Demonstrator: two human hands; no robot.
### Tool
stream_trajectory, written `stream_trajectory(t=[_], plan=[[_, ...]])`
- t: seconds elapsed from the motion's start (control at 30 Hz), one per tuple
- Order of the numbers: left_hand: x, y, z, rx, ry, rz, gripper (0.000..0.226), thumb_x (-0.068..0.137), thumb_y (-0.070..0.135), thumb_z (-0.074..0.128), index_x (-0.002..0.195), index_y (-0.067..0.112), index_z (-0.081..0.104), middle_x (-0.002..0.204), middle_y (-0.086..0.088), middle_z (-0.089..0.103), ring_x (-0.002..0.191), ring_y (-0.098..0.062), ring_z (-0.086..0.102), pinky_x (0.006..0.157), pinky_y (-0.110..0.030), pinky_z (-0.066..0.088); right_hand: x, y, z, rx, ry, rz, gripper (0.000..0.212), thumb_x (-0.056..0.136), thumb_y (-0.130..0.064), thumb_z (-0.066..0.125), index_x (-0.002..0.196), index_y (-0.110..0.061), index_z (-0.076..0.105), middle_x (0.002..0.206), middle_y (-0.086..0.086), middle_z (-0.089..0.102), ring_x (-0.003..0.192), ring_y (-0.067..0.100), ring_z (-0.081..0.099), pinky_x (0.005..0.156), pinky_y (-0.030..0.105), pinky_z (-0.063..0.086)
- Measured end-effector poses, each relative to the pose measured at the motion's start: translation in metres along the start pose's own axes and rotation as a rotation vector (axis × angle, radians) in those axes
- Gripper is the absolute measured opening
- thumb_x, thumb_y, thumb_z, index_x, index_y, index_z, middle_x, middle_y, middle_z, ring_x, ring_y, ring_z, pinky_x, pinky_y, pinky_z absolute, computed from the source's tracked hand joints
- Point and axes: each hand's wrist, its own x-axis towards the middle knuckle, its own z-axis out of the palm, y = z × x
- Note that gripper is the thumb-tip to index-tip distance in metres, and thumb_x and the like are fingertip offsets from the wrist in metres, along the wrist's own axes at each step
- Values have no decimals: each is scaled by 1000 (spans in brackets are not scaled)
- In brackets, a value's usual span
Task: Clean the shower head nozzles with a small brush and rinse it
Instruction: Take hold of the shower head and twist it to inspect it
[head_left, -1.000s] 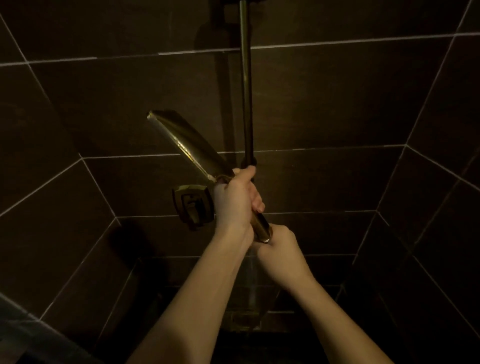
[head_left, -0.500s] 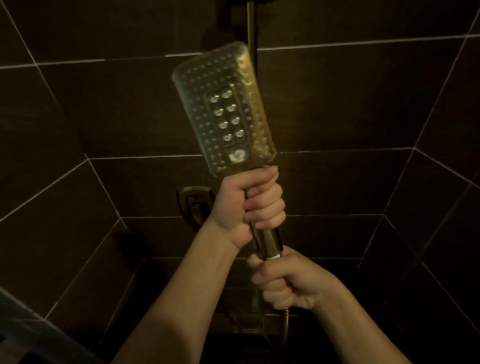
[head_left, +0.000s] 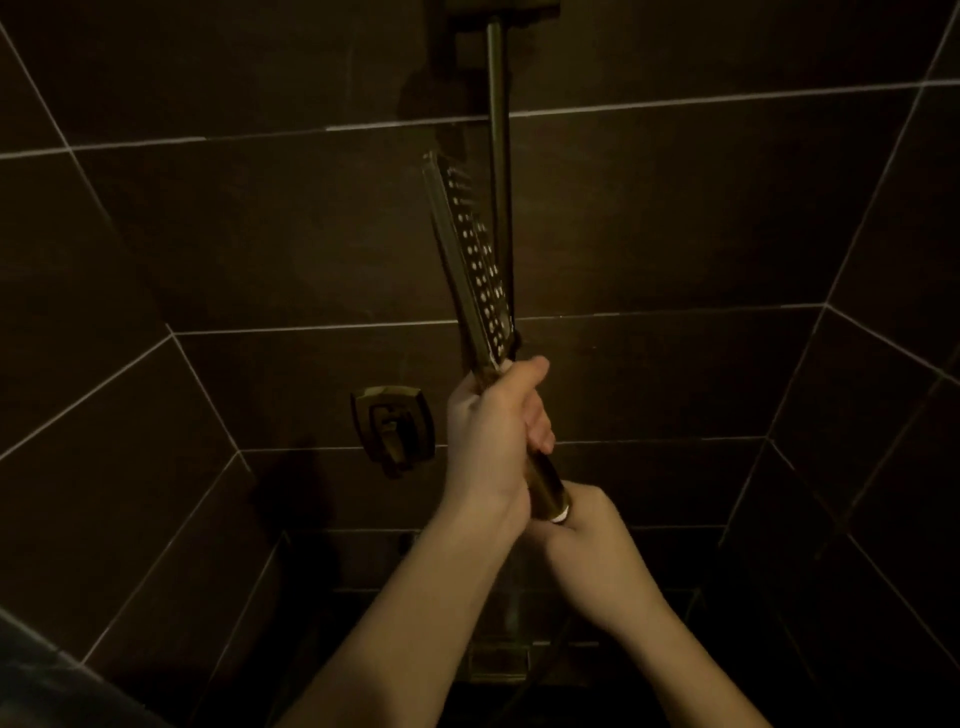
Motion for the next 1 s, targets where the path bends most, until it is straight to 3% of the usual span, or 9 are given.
stream_trajectory(t=[0.1, 0.2, 0.3, 0.37, 0.5, 0.63, 0.8, 0.9, 1.0], plan=[[8, 6, -12, -24, -262, -3, 36, 88, 12, 69, 59, 17, 48, 52, 2, 42, 47, -12, 43, 49, -24, 40, -1, -5, -3, 121, -177, 71, 16, 89, -8, 58, 74, -13, 57, 54, 2, 46, 43, 15, 43, 44, 25, 34], [15, 10, -20, -122, -569, -51, 34, 81, 18, 76, 60, 12, 50, 49, 0, 49, 44, -14, 50, 49, -25, 46, 0, -9, -7, 406, -459, 192, 30, 87, -5, 59, 66, -19, 43, 50, 0, 33, 36, 9, 30, 38, 24, 15], [20, 10, -17, -279, -794, -138, 31, 85, 19, 70, 58, 10, 57, 47, -1, 52, 43, -16, 54, 48, -26, 49, 5, -11, -12, 594, -738, 297, 44, 92, -4, 54, 72, -19, 17, 49, -3, 22, 35, 6, 18, 34, 18, 11], [21, 9, -11, -396, -840, -248, 37, 92, 14, 57, 55, 10, 53, 41, 0, 39, 34, -14, 40, 40, -25, 39, 9, -10, -15, 621, -798, 295, 45, 93, -3, 51, 73, -17, 14, 50, -1, 19, 36, 7, 15, 33, 17, 11], [23, 5, -5, -238, -722, -265, 49, 96, 16, 47, 48, 17, 40, 38, 4, 25, 32, -11, 19, 35, -23, 21, 12, -8, -21, 513, -647, 290, 35, 90, -2, 56, 68, -18, 34, 47, -2, 27, 35, 5, 22, 36, 20, 11], [19, 1, 2, -90, -383, -132, 50, 96, 19, 55, 49, 17, 37, 38, 5, 29, 31, -10, 25, 36, -22, 23, 14, -16, -22, 236, -373, 189, 12, 83, -2, 58, 74, -9, 53, 49, 1, 37, 37, 10, 32, 37, 22, 20], [16, 3, 12, -23, -21, 1, 50, 97, 19, 57, 51, 16, 39, 43, 1, 29, 36, -14, 25, 40, -24, 24, 16, -19, -4, -176, 73, 40, 17, 90, -8, 60, 74, -10, 64, 58, -2, 61, 49, 12, 54, 49, 25, 43], [13, 4, 15, -4, 64, 40, 49, 97, 20, 58, 51, 19, 42, 45, 1, 31, 39, -14, 28, 41, -26, 27, 15, -16, 4, -210, 177, 10, 16, 90, -7, 59, 77, -14, 66, 65, 0, 67, 53, 10, 61, 48, 18, 46], [11, 1, 13, 56, 22, 108, 45, 95, 15, 59, 53, 19, 45, 48, 0, 33, 42, -15, 31, 44, -29, 31, 16, -18, 3, -159, 147, -29, 18, 90, -7, 59, 74, -11, 64, 61, -2, 65, 52, 9, 57, 51, 22, 45]])
